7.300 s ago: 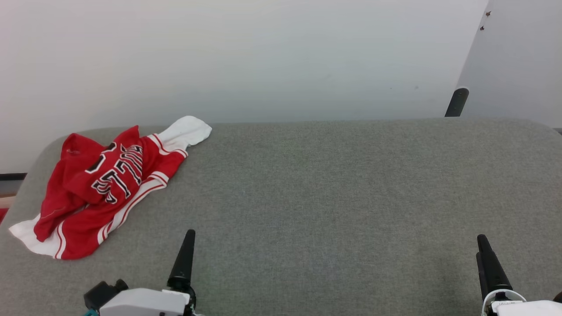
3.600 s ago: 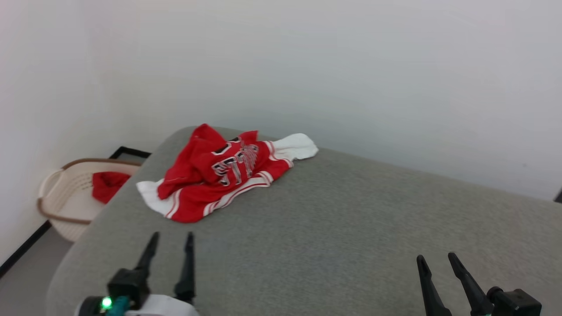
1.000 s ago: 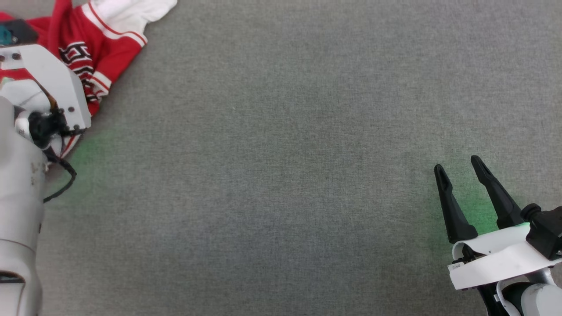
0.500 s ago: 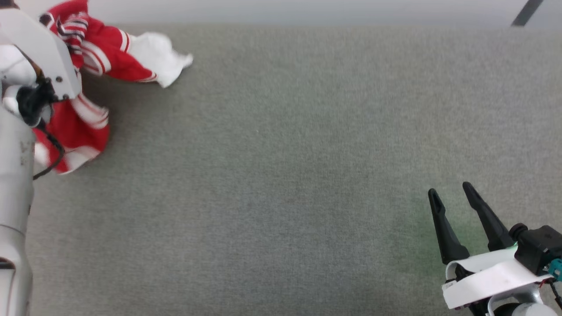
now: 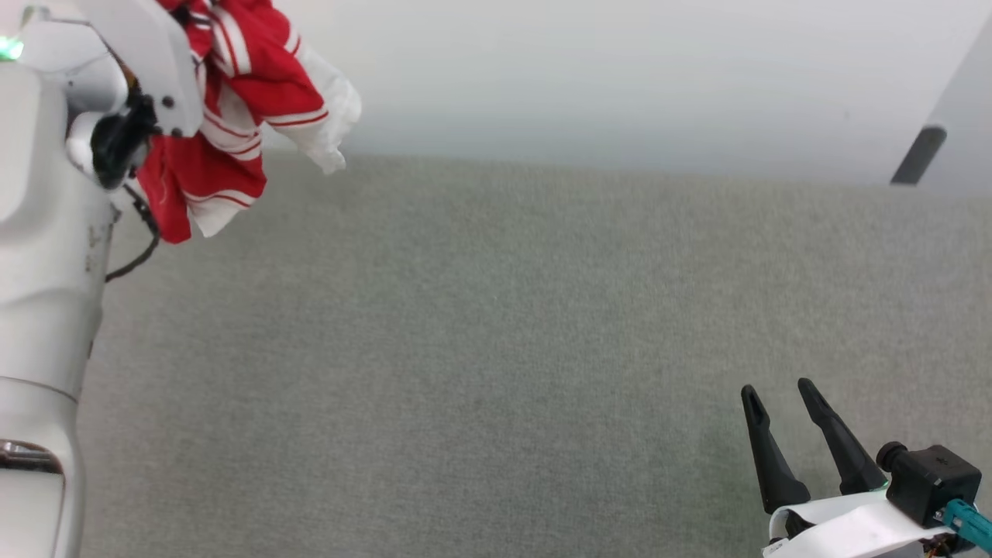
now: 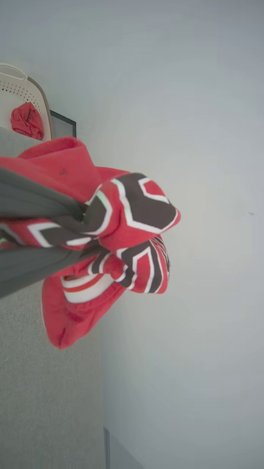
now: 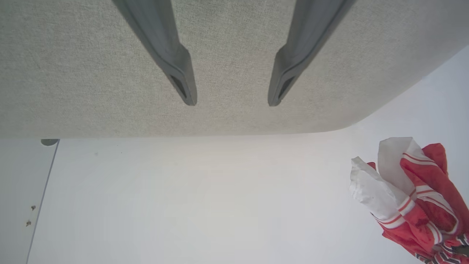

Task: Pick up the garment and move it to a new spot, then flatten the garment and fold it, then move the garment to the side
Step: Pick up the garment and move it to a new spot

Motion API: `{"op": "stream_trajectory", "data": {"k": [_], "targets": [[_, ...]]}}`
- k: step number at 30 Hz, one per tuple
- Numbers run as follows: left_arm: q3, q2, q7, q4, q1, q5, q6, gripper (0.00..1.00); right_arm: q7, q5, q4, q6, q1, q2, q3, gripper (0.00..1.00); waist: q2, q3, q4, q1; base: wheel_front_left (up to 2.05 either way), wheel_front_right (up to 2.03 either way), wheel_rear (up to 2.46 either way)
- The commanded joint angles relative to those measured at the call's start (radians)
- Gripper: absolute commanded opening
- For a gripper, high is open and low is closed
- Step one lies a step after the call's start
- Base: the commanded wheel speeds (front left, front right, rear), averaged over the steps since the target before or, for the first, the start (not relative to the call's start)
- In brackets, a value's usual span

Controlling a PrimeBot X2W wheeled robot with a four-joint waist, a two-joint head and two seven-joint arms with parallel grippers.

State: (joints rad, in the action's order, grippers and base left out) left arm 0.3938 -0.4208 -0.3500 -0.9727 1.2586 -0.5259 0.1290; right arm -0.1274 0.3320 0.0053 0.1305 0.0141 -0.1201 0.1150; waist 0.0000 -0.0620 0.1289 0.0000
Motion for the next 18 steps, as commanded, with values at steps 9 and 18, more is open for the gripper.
{"op": "stream_trajectory", "data": {"k": [9,18], "targets": [[0.074,-0.014,-0.055,0.078,-0.012,-0.097,0.002,0.00,-0.009,-0.018,0.007,0.000,0.023,0.015,-0.031,1.00,0.0000,0.109,-0.001,0.0000,0.00,0.00,0.00],[0.104,-0.008,-0.122,0.154,-0.082,-0.159,0.002,0.00,-0.017,-0.047,0.024,0.000,0.054,0.016,-0.122,1.00,0.0000,0.134,-0.078,0.0000,0.00,0.00,0.00]]}}
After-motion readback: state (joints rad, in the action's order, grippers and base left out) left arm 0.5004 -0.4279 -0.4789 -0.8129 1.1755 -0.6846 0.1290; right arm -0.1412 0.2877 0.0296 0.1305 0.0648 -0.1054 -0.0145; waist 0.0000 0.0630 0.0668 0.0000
